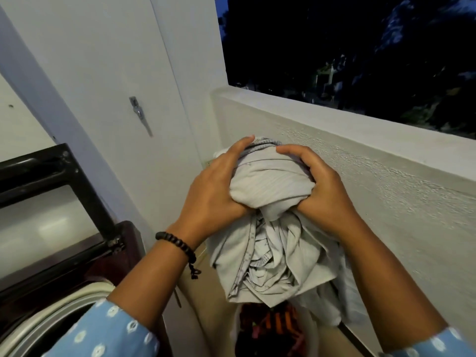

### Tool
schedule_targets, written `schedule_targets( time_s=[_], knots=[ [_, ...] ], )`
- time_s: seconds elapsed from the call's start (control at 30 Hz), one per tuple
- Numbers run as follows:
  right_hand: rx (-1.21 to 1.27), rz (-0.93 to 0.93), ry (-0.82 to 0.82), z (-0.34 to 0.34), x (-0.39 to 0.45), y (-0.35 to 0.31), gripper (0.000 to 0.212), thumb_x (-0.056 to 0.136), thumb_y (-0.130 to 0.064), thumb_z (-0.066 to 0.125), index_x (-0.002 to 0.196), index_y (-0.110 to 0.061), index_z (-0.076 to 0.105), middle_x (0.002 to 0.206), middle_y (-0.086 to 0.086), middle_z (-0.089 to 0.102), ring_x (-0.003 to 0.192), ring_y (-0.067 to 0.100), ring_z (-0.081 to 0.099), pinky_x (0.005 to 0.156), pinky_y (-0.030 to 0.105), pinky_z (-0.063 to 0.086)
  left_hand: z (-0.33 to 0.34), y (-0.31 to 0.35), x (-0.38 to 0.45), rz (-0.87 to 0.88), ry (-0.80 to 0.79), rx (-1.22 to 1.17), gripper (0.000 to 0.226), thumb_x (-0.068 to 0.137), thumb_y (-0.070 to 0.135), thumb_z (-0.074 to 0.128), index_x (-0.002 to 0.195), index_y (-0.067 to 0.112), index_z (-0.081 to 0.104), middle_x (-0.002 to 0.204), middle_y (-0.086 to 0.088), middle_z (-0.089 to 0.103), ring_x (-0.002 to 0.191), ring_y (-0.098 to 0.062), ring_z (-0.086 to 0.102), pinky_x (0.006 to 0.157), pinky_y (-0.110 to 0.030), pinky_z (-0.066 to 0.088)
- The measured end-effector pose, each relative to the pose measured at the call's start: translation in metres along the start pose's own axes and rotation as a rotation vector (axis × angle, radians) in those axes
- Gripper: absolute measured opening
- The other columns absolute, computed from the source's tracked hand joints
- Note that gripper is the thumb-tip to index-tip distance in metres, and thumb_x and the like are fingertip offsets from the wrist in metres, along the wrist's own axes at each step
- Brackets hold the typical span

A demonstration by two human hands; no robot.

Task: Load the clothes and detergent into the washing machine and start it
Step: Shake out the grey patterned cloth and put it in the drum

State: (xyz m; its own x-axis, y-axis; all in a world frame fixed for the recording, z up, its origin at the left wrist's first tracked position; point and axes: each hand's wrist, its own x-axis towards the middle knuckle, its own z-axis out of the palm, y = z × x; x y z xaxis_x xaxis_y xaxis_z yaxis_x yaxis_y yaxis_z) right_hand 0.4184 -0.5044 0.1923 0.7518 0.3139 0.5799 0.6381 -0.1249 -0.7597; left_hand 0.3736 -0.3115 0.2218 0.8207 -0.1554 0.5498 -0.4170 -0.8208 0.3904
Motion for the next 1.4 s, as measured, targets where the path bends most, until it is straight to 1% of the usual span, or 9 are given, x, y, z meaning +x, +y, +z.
schedule_targets(
  time_s=[0.13,0.3,0.6,0.77,0.9,1.03,1.17,1.3,1.4],
  knots=[
    [-0.035,0.117,-0.174,-0.025,0.000,0.002,0.094,0.064,-0.024,0.088,0.140,-0.047,0.037,0.145,-0.017,0.039,0.133,0.007,0.041,0.109,0.038,0.040,0.004,-0.004,-0.002,-0.031,0.186,-0.242,0.061,0.064,0.021,0.069,0.124,0.027,0.061,0.119,0.005,0.065,0.113,-0.010,0.060,0.095,-0.039,0.050],
    [0.203,0.323,-0.172,-0.053,-0.018,0.023,0.122,0.040,-0.064,0.087,0.143,-0.056,0.022,0.152,-0.022,0.027,0.136,0.000,0.038,0.103,0.027,0.044,-0.013,-0.007,0.005,-0.142,0.408,-0.556,0.054,0.066,-0.004,0.067,0.117,0.015,0.060,0.117,0.002,0.064,0.111,-0.007,0.061,0.093,-0.022,0.049],
    [0.743,0.426,-0.085,-0.014,-0.031,0.035,0.099,0.024,-0.034,0.097,0.113,-0.017,0.058,0.097,-0.005,0.076,0.096,0.012,0.071,0.069,0.021,0.056,-0.020,0.000,0.009,-0.208,0.713,-0.818,0.051,0.077,-0.007,0.058,0.127,0.000,0.049,0.120,-0.010,0.058,0.109,-0.010,0.061,0.095,-0.027,0.050],
    [0.653,0.337,0.125,-0.002,-0.021,0.027,0.059,0.048,-0.005,0.083,0.104,-0.018,0.067,0.094,-0.003,0.076,0.090,0.013,0.072,0.069,0.024,0.056,-0.013,-0.026,-0.006,-0.256,0.444,-0.797,0.071,0.072,0.016,0.071,0.135,0.000,0.043,0.132,-0.018,0.055,0.120,-0.027,0.057,0.098,-0.040,0.050],
    [0.533,0.259,0.238,-0.008,-0.016,0.028,0.075,0.058,-0.007,0.081,0.129,-0.008,0.056,0.114,0.004,0.071,0.105,0.018,0.068,0.080,0.029,0.057,-0.031,-0.047,-0.021,-0.338,0.024,-0.556,0.102,0.064,0.042,0.085,0.146,0.009,0.034,0.140,-0.008,0.052,0.126,-0.019,0.054,0.103,-0.045,0.047],
    [0.314,0.145,0.191,-0.016,-0.008,0.019,0.085,0.051,-0.008,0.079,0.129,-0.028,0.051,0.117,-0.008,0.062,0.100,-0.006,0.063,0.077,0.012,0.050,-0.064,-0.032,-0.018,-0.262,-0.181,-0.190,0.128,0.047,0.066,0.080,0.146,0.057,-0.003,0.161,0.018,-0.008,0.149,-0.009,-0.008,0.119,-0.051,0.009],
    [0.185,0.055,0.039,-0.011,-0.002,0.004,0.080,0.055,-0.023,0.086,0.125,-0.041,0.053,0.117,-0.025,0.063,0.110,-0.008,0.058,0.084,0.012,0.048,-0.062,0.006,0.000,-0.063,-0.295,0.128,0.140,0.041,0.079,0.072,0.142,0.055,-0.021,0.159,0.014,-0.022,0.144,-0.019,-0.029,0.112,-0.067,-0.010],
    [0.139,0.025,-0.069,-0.009,0.000,-0.009,0.074,0.067,-0.016,0.086,0.132,-0.032,0.055,0.128,-0.014,0.061,0.121,0.006,0.056,0.101,0.036,0.048,-0.037,0.013,0.010,-0.019,-0.325,0.102,0.147,0.045,0.071,0.080,0.142,0.048,-0.027,0.163,0.005,-0.005,0.150,-0.026,-0.007,0.115,-0.067,0.003],
    [0.129,0.019,-0.098,-0.015,0.000,-0.012,0.077,0.067,-0.011,0.088,0.131,-0.030,0.051,0.125,-0.010,0.062,0.116,0.008,0.060,0.099,0.040,0.050,-0.028,0.012,0.007,0.013,-0.217,-0.089,0.135,0.056,0.057,0.084,0.151,0.040,-0.010,0.153,0.008,0.034,0.137,-0.010,0.039,0.111,-0.033,0.037]
  ],
)
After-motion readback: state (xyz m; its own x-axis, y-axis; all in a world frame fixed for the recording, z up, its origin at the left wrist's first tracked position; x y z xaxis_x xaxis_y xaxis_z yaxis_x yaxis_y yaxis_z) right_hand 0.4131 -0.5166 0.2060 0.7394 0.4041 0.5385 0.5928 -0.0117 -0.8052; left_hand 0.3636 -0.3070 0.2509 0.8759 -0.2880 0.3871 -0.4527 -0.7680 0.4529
